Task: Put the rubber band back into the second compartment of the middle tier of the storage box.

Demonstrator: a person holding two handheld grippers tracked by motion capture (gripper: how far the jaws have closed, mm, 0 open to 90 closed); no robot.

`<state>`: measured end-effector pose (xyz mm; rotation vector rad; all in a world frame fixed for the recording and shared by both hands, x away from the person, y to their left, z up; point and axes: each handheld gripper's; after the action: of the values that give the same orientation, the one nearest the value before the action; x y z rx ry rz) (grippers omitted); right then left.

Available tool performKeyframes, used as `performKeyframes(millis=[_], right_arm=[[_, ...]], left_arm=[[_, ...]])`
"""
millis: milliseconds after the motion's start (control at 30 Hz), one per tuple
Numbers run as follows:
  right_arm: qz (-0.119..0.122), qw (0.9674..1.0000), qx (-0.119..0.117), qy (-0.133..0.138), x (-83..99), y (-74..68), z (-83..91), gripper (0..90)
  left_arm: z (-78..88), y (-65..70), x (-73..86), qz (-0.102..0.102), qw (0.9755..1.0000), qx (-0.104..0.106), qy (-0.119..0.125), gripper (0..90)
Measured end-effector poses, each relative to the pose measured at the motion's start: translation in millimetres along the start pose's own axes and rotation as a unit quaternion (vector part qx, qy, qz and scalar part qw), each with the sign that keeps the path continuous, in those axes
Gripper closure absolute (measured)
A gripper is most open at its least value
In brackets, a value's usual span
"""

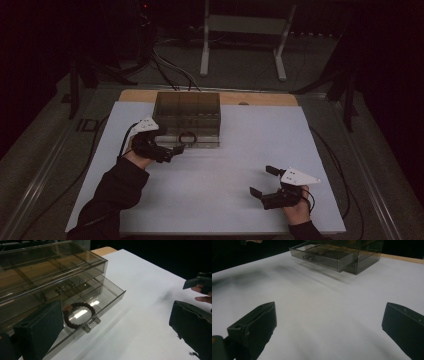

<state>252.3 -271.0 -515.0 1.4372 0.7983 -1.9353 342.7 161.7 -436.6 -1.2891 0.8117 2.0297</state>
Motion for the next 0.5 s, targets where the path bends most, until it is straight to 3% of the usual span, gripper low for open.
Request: performKeyframes(millis=[267,500], right_arm=[[-0.001,1.0,-0.001,0.001,0.0,-0.2,-0.4,0.0],[-0.003,1.0,-0.001,-0.001,0.2,-0.1,-0.9,0.0]], left_arm=[[18.3,0.8,9.3,-0.003,0.9998,-0.018,0.008,0.3],[31.0,-0.5,23.1,0.005,0.9996,-0.025,0.009,0.3]])
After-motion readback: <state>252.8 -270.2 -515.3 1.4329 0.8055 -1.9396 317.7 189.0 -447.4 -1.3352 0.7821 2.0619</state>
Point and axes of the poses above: each handheld gripper's, and its own axes: z roughly backward along the jaws, x roughly out of its underside, y roughly to its right, and after that the axes turned 8 degrees about y, right-handed
